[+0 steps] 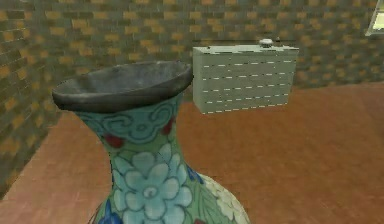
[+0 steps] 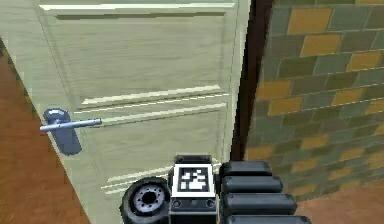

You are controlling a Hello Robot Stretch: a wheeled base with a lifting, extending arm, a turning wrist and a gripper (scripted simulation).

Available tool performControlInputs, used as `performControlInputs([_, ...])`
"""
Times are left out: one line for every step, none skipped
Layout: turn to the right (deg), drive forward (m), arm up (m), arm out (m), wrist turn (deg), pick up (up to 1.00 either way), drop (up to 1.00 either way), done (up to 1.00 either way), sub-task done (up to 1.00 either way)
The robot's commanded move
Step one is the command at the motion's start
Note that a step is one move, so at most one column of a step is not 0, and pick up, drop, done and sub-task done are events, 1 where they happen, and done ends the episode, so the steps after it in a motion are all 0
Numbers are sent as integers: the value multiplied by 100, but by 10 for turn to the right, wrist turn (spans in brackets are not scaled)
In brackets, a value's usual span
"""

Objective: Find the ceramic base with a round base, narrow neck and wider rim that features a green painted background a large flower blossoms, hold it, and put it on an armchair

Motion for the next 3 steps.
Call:
performControlInputs([0, 85, 0, 0, 0, 0, 0, 0, 0])
performControlInputs([450, 0, 0, 0, 0, 0, 0, 0, 0])
performControlInputs([240, 0, 0, 0, 0, 0, 0, 0, 0])
